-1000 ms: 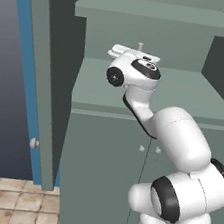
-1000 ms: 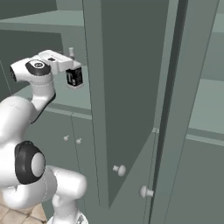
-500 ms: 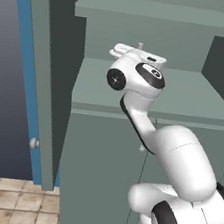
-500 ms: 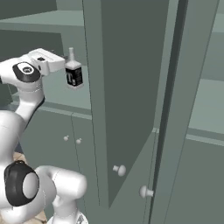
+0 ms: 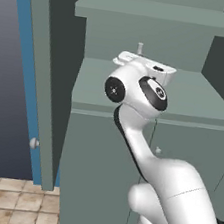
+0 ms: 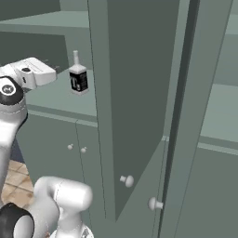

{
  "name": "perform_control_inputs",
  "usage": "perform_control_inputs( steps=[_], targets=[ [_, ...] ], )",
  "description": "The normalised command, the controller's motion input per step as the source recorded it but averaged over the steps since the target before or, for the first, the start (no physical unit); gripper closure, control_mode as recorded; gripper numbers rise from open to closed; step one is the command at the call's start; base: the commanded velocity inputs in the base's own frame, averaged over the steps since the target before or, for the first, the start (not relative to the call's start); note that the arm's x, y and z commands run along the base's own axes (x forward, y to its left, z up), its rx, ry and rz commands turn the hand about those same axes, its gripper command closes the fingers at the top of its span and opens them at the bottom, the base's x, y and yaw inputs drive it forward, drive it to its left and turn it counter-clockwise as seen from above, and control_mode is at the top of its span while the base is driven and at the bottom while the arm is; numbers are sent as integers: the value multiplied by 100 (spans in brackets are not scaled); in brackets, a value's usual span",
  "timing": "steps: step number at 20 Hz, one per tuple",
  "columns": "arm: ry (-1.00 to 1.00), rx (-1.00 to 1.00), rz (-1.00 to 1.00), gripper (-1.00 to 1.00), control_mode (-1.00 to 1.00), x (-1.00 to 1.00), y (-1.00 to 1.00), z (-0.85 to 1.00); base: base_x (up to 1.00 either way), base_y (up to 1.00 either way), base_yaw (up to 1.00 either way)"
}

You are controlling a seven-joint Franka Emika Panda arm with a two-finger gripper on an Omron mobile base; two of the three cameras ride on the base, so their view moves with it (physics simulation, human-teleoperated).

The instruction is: Sort all alcoholic drinks to one cabinet, and non-alcoholic drinks to the other.

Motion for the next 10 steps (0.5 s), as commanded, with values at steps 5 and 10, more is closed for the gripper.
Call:
perform_control_inputs(
  steps=[5,10],
  targets=[
    [6,0,-10,-100,-100,-76,0,22,0,0,0],
    [7,0,-11,-100,-100,-81,0,7,0,0,0]
  ],
)
